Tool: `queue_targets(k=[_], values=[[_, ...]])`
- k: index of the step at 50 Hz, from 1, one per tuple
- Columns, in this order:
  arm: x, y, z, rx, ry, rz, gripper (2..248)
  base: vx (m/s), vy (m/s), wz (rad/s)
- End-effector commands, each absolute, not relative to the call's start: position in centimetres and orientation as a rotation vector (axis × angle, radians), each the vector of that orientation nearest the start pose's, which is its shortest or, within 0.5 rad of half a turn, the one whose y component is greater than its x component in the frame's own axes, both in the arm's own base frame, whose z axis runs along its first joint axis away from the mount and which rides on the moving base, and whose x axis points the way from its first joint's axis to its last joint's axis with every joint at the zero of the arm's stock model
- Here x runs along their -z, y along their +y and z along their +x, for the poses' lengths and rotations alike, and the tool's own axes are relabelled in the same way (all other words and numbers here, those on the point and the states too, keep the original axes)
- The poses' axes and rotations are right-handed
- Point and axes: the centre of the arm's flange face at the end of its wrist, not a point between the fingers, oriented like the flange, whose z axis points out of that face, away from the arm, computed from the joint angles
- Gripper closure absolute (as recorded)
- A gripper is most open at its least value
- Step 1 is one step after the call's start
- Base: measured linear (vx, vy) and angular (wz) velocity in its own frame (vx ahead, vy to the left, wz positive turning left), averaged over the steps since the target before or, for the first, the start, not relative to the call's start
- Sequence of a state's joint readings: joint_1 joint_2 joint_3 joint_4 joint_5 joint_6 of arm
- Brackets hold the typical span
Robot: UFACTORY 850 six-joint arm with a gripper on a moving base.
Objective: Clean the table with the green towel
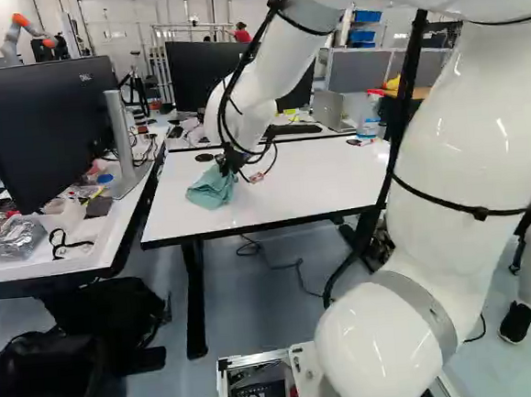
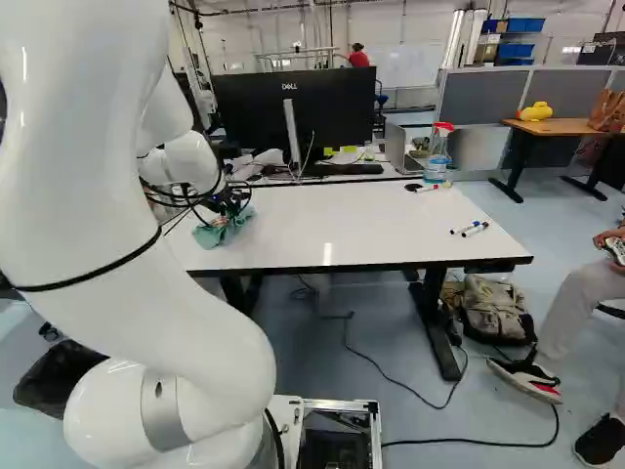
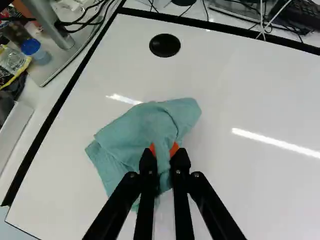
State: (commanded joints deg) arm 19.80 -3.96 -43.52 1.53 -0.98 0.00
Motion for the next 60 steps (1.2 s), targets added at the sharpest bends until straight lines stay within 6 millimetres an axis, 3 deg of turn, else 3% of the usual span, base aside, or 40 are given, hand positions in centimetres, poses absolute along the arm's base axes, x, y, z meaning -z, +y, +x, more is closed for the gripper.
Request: queue_targets(k=[25, 60], values=[[-44.9, 11.7, 41.8, 0.99, -0.352, -2.856, 212, 0.0, 0.0, 0.0], [-45.6, 11.2, 41.5, 1.013, -0.34, -2.851, 212, 0.0, 0.0, 0.0]])
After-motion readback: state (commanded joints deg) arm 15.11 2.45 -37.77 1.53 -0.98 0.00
